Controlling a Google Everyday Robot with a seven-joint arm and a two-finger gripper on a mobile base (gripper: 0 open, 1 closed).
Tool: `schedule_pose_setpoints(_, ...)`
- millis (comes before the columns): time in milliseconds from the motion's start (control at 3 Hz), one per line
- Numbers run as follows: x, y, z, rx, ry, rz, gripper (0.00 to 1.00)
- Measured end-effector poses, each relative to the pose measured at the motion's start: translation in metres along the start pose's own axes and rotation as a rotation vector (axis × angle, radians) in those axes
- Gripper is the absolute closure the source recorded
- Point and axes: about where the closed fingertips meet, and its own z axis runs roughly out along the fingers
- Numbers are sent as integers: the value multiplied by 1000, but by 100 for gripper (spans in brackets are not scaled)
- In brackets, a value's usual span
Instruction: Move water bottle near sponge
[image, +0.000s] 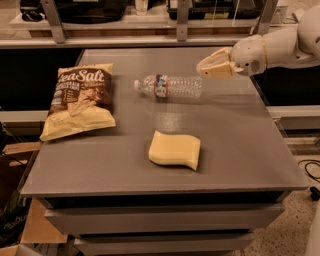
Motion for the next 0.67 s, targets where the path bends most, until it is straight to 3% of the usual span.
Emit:
schedule_pose_setpoints(333,-6,3,1,-20,8,-6,100)
schedule_pose_setpoints(667,-6,2,2,-25,14,-4,100)
